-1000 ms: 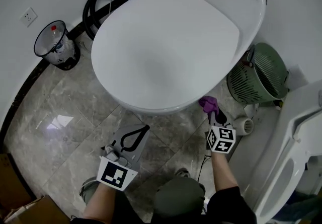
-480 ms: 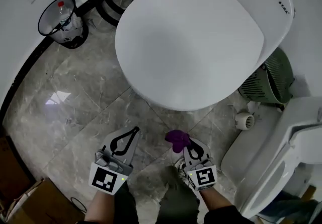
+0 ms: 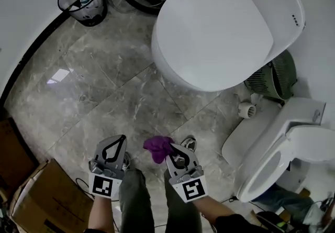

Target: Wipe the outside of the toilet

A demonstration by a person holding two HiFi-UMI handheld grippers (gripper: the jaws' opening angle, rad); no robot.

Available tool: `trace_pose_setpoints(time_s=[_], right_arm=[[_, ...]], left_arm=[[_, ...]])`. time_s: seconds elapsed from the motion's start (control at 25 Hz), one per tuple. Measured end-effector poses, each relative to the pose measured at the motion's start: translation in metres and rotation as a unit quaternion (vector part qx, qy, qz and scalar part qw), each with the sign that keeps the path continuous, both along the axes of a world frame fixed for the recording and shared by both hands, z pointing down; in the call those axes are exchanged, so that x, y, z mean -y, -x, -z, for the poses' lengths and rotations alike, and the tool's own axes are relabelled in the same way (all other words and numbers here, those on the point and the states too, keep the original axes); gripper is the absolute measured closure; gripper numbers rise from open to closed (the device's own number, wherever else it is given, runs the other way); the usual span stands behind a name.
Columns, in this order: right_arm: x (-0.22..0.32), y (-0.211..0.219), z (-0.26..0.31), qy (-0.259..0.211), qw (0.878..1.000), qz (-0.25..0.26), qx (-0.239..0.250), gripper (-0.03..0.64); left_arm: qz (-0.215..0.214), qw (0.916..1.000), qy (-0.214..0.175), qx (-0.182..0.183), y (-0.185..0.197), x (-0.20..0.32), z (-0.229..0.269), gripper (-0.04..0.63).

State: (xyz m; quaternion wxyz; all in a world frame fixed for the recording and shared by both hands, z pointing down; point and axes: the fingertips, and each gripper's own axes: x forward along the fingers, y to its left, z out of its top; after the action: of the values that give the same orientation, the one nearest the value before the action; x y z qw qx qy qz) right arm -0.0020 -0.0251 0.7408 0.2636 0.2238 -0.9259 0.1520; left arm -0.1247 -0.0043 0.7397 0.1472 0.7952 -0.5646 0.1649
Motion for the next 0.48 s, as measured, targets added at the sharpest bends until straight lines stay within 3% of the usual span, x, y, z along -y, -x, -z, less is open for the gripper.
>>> trace_pose_setpoints(time_s=[0.08,0.28,0.48], right_arm=[[-0.018,0.011,0.03,0.012,1.0,0.012,0.0,0.577],[-0.038,0.031,0.106,0.015,0.999,0.034,-0.013,0.577],[-0.033,0.045,0.199,-0.013,0.999,0.026,-0.018,0.577]], left_arm=[[0.01,0.9999,0.005,-0.006,0.008,-0.018,0.036,0.589],[0.019,0.9984,-0.046,-0.028,0.025,-0.03,0.147,0.588],[0.028,0.9967,-0.066,-0.038,0.035,-0.036,0.24,0.589]])
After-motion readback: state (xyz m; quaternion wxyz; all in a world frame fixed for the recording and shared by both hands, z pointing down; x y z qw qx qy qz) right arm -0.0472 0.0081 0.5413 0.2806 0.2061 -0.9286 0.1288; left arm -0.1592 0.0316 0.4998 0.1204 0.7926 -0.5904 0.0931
